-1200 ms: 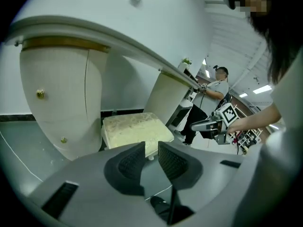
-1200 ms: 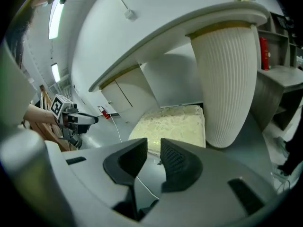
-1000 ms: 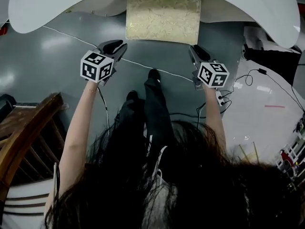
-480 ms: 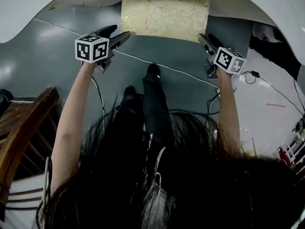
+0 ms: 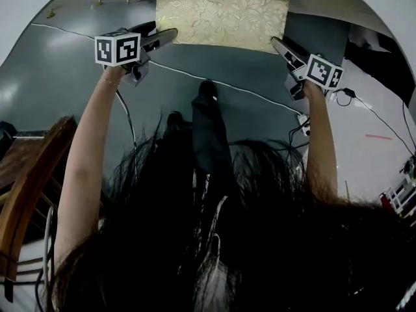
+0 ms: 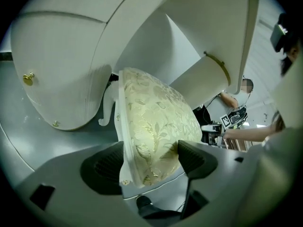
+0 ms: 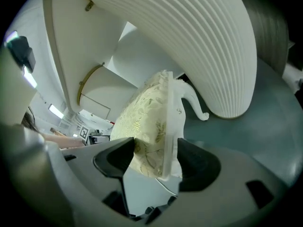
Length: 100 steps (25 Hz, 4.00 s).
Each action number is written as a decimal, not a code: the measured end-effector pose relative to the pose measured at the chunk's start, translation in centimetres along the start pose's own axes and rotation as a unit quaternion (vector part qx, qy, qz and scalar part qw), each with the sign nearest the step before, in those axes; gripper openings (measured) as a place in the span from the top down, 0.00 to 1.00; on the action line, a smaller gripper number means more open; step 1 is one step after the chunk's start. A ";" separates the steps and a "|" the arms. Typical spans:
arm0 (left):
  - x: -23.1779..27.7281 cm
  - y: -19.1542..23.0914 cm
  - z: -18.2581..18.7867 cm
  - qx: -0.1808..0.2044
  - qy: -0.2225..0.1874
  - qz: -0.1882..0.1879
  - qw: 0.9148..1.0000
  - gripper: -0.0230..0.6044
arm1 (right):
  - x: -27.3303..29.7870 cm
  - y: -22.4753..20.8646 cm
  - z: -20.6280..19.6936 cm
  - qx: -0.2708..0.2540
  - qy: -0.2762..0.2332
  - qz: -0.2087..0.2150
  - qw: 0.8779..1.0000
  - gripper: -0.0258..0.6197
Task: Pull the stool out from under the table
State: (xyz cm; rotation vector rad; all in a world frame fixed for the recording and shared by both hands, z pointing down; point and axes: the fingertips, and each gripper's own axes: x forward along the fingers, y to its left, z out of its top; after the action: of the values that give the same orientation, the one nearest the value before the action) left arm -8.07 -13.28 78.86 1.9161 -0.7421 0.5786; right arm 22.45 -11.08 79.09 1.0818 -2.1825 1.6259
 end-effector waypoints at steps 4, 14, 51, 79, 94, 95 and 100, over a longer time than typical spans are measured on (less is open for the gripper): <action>1.1 -0.1 -1.0 -0.030 0.032 -0.045 0.998 0.41 | 0.3 -0.3 -0.5 0.035 0.010 0.034 0.999 0.54; 0.8 -0.5 -1.1 -0.065 0.037 -0.044 0.996 0.41 | -0.1 0.3 -0.4 0.043 -0.020 0.037 0.998 0.55; 1.2 0.0 -3.7 -0.175 0.145 -0.019 0.974 0.41 | -0.4 -0.8 -1.2 0.114 0.061 -0.054 0.990 0.56; -4.7 -8.1 4.0 -0.017 0.075 0.014 0.997 0.41 | -4.9 7.7 3.1 0.061 0.007 -0.141 0.988 0.56; -19.0 -22.2 15.1 0.017 -0.084 -0.059 0.995 0.41 | -8.8 29.6 10.2 -0.039 -0.043 -0.060 0.997 0.56; -19.8 -23.2 15.2 0.027 -0.086 -0.060 0.994 0.41 | -9.2 30.9 10.4 -0.048 -0.045 -0.056 0.996 0.56; -24.4 -27.7 15.4 0.079 -0.100 -0.076 0.989 0.42 | -11.7 37.1 10.3 -0.082 -0.070 -0.044 0.993 0.59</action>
State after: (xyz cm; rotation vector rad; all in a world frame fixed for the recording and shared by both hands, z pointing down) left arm -4.34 -11.42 39.06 2.1793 -0.6852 0.3620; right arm 8.71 -10.88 41.24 1.2565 -2.2731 1.3456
